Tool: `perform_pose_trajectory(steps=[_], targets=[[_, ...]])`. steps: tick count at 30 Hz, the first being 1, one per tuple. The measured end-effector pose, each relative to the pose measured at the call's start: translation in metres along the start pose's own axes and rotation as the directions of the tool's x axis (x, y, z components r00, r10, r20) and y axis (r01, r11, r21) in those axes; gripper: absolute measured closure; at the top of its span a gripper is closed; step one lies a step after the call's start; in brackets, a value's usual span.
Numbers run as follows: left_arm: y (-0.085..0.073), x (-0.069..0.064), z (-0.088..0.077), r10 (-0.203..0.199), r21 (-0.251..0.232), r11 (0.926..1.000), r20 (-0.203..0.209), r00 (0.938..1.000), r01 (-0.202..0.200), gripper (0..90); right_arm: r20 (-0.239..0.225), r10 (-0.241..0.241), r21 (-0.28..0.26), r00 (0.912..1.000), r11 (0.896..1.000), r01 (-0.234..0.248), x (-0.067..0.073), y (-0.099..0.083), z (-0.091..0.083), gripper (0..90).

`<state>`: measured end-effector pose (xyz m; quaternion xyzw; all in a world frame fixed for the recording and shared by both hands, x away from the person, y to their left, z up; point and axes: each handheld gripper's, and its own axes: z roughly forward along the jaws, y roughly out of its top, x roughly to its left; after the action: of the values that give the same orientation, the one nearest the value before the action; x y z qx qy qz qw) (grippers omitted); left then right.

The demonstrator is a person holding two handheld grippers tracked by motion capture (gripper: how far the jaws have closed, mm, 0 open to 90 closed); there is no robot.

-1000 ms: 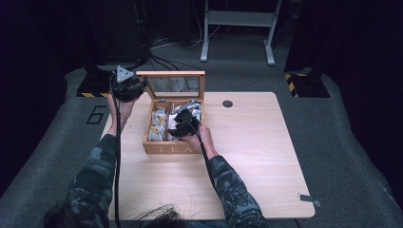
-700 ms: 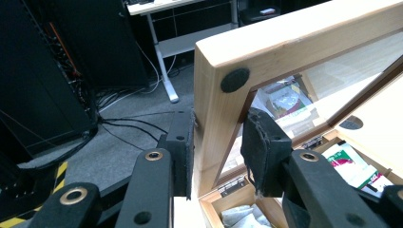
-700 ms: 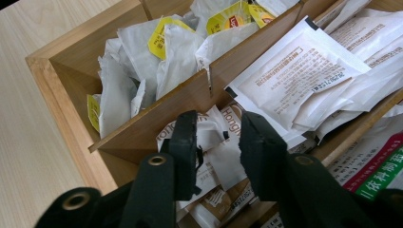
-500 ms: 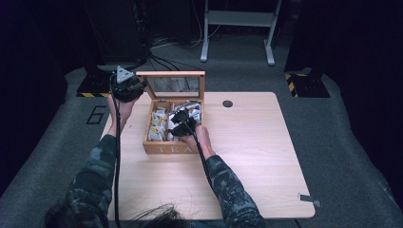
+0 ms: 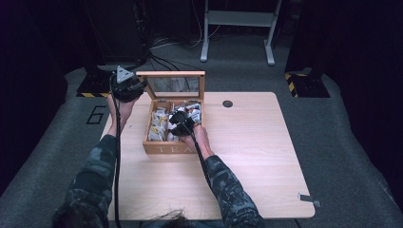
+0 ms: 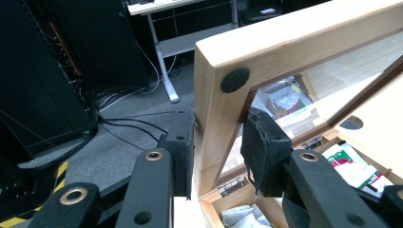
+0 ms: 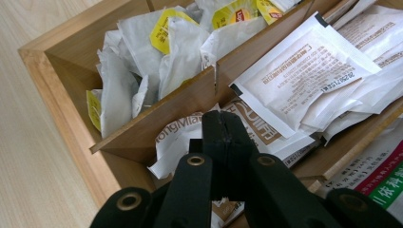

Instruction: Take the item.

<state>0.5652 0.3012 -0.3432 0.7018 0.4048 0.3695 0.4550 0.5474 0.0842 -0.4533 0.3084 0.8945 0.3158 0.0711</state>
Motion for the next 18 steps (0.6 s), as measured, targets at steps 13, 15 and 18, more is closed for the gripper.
perform_pose_trajectory(steps=[13,15,18], targets=[[0.0,0.0,0.0,-0.001,-0.002,1.0,-0.001,1.0,0.001,65.3,0.037,-0.044,-0.062,0.9983,0.997,0.047,0.008,0.001,-0.019,90.0],[0.0,0.0,0.0,-0.001,-0.002,1.0,-0.002,1.0,0.001,65.3,0.042,-0.048,-0.077,0.998,0.996,0.051,0.01,0.002,-0.023,90.0],[-0.001,0.0,0.0,0.0,-0.002,1.0,-0.001,1.0,0.0,65.3,0.054,-0.037,-0.097,0.9979,0.994,0.043,0.013,0.002,-0.029,90.0]])
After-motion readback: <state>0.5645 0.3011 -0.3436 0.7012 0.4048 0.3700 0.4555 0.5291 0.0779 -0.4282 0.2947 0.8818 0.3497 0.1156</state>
